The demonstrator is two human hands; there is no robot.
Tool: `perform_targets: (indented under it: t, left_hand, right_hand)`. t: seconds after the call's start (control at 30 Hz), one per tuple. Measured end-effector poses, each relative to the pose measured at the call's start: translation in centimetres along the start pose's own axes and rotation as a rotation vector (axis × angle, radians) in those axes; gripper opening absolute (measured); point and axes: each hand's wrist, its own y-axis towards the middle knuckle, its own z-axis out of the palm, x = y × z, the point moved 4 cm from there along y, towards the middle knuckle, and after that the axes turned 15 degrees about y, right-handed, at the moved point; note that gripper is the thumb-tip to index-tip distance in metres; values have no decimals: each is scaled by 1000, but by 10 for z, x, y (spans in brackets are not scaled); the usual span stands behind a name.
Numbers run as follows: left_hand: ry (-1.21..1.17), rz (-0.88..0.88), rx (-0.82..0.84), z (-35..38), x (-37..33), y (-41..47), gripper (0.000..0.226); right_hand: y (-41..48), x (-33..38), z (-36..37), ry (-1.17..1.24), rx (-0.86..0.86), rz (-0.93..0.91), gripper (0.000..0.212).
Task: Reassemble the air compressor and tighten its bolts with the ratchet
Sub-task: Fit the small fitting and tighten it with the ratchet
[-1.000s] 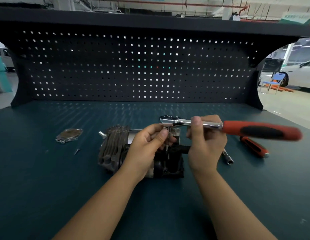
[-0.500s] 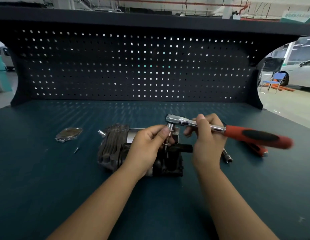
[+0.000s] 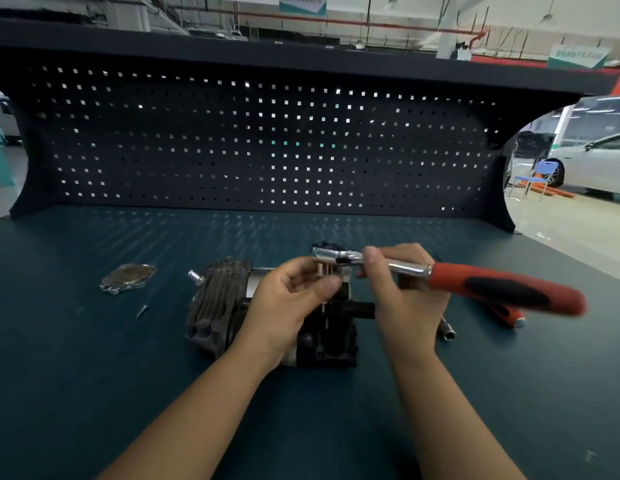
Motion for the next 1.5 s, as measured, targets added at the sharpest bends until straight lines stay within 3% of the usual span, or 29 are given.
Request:
perform_targets:
  t: [0.07, 0.13, 0.23, 0.37, 0.43, 0.5, 0.63, 0.77, 0.87, 1.0, 1.07, 1.13, 1.23, 1.3, 1.4, 1.5]
  left_hand:
    - [15, 26, -12, 3, -1, 1, 31]
    - [6, 42, 15, 5, -2, 1, 27]
    - [76, 51, 38, 5, -2, 1, 17]
    - [60, 30, 82, 4, -1, 2, 17]
    - [51, 34, 118, 4, -1, 2, 18]
    - [18, 14, 124, 3, 0, 2, 20]
    - [-36, 5, 57, 1, 1, 1, 23]
    - [9, 11, -64, 3, 0, 1, 30]
    - [6, 17, -53, 3, 0, 0, 20]
    - [-2, 39, -7, 3, -1, 0, 13]
    - [11, 50, 39, 5, -3, 0, 14]
    - [-2, 35, 54, 4, -2, 0, 16]
    - [-75, 6, 54, 1, 1, -1, 18]
    - [-56, 24, 20, 0, 3, -2, 18]
    - [-36, 38, -75, 2, 1, -2, 13]
    - [-49, 9, -70, 2, 1, -1, 14]
  right_hand:
    - [-10, 10, 9, -201, 106, -251, 19]
    - [-14, 10, 13, -259, 115, -297, 21]
    - [-2, -2, 2, -56, -33, 76, 25]
    - [0, -37, -5, 412, -154, 824, 23]
    - [-4, -44, -3, 554, -219, 955, 24]
    - [-3, -40, -6, 535, -227, 752, 21]
    - [0, -7, -5, 106, -73, 90, 17]
    - [-11, 5, 5, -155, 105, -266, 15]
    - [-6, -1, 5, -54, 48, -73, 13]
    - [1, -30, 0, 386, -104, 694, 21]
    - [-4, -42, -1, 483, -163, 937, 25]
    - [-4, -40, -3, 438, -191, 730, 21]
    - [-5, -9, 2, 109, -51, 75, 18]
    - [-9, 1, 7, -115, 80, -187, 21]
    - [-14, 1, 12, -252, 183, -241, 20]
    - [-7, -8, 6, -11, 27, 35, 15]
